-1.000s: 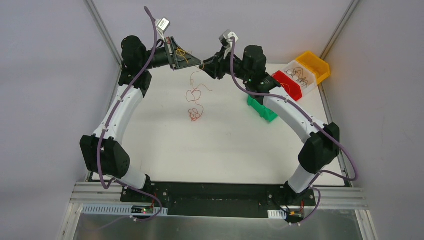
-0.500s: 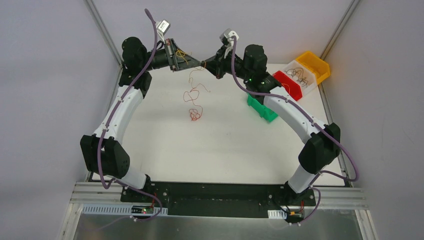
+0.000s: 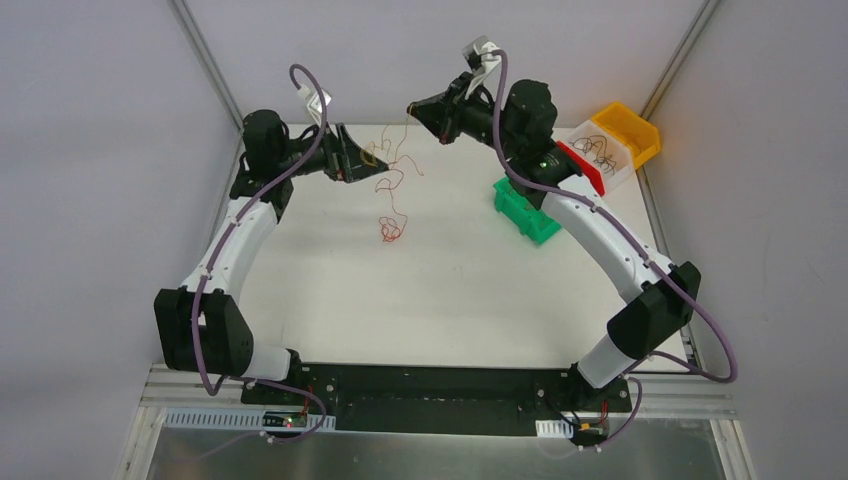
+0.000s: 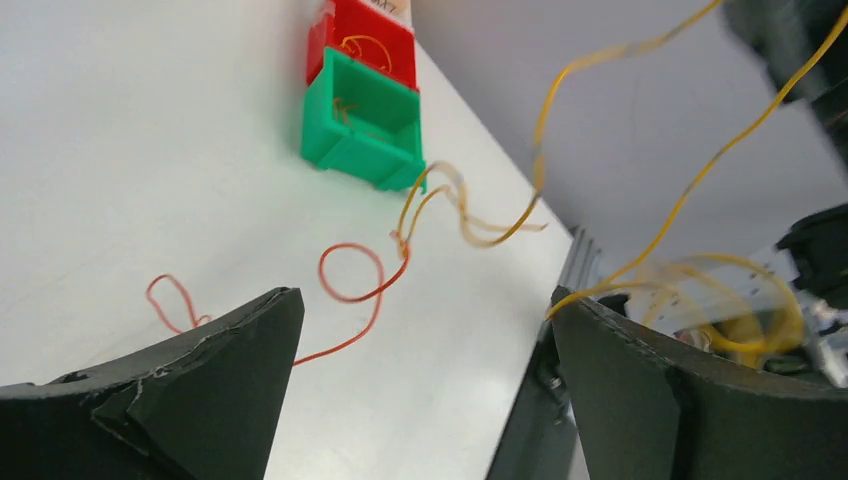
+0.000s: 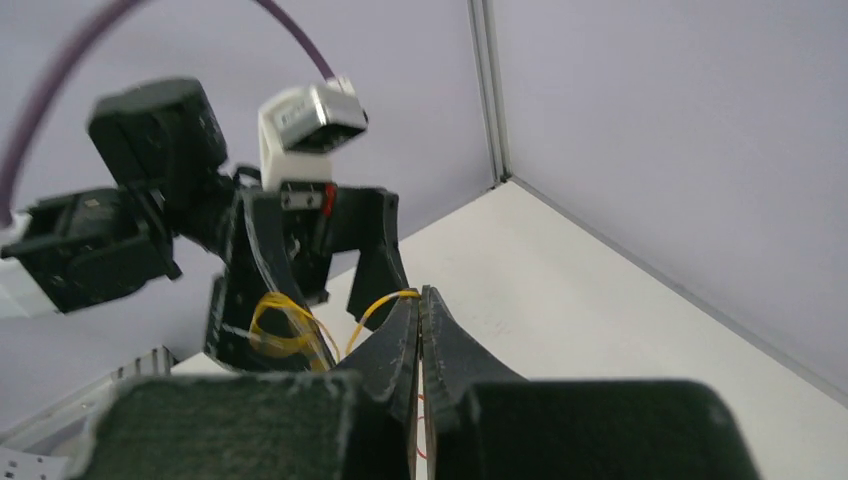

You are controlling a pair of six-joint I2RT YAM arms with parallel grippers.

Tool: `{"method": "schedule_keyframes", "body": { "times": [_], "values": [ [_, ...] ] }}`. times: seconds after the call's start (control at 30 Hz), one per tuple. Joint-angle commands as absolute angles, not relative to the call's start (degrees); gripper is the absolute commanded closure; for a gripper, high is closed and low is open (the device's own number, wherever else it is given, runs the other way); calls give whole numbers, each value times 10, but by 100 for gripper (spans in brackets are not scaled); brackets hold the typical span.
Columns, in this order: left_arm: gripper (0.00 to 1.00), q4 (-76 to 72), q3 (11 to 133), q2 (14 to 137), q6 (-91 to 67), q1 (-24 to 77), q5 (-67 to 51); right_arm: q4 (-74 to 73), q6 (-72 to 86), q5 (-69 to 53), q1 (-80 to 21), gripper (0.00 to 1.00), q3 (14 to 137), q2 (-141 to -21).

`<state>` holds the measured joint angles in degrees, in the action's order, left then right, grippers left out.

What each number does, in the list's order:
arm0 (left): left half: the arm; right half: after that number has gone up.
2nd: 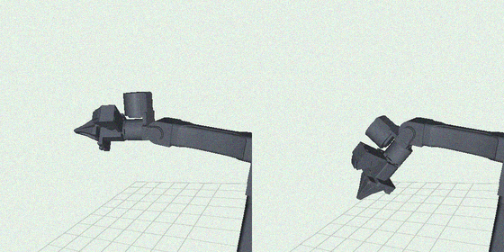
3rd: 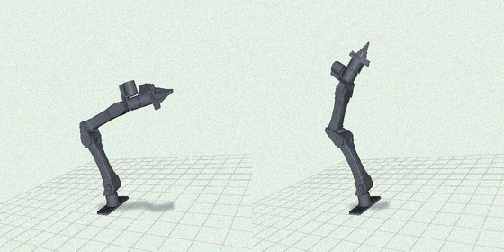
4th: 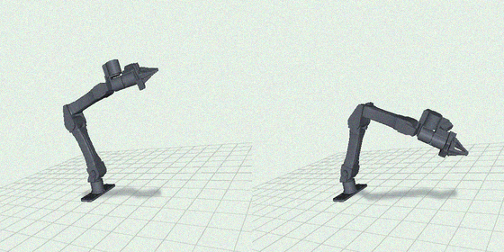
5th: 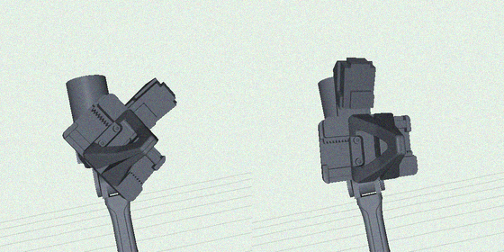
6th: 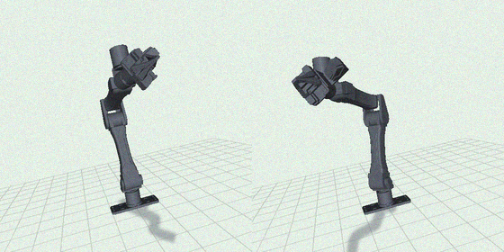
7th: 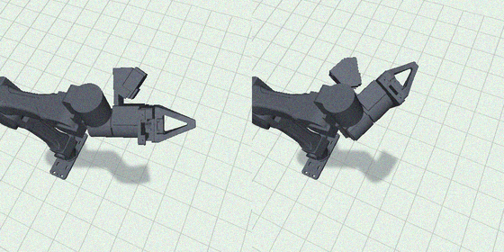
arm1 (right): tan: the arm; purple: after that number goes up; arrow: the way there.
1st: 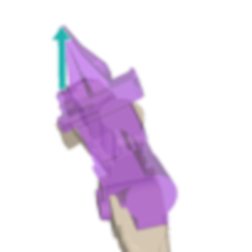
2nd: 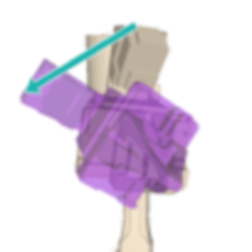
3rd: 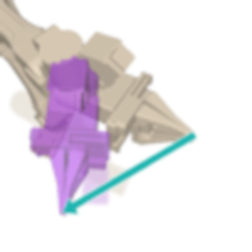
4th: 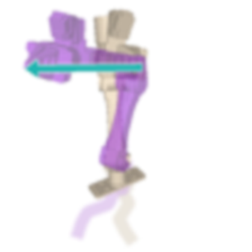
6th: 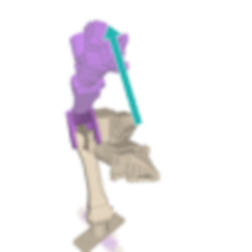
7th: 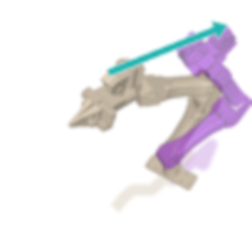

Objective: Untangle the cables

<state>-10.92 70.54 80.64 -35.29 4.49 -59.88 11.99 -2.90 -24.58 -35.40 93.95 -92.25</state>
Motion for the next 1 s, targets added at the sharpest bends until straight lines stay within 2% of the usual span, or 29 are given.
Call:
{"method": "schedule_keyframes", "body": {
  "times": [0.0, 0.17, 0.27, 0.33, 0.47, 0.5, 0.73, 0.97],
  "values": [
    [1, -92, 667, 781, -127, 49, -590, 122, 44, -226, -356, 100, 996, -895],
    [2, -111, 641, 799, -45, 77, -580, 107, 62, -218, -356, 100, 1025, -898],
    [18, -112, 634, 828, -26, 96, -561, 99, 67, -211, -355, 100, 1045, -904],
    [39, -113, 636, 851, -27, 101, -556, 92, 67, -205, -353, 100, 1060, -906],
    [97, -91, 631, 871, -12, 99, -546, 73, 74, -191, -335, 100, 1086, -906],
    [100, -76, 627, 869, -6, 98, -542, 68, 76, -186, -326, 100, 1094, -906],
    [100, -3, 588, 852, 31, 77, -530, 16, 85, -179, -215, 100, 1131, -890],
    [100, 41, 586, 857, 43, 62, -523, -12, 82, -182, -80, 100, 1035, -841]
  ]
}}
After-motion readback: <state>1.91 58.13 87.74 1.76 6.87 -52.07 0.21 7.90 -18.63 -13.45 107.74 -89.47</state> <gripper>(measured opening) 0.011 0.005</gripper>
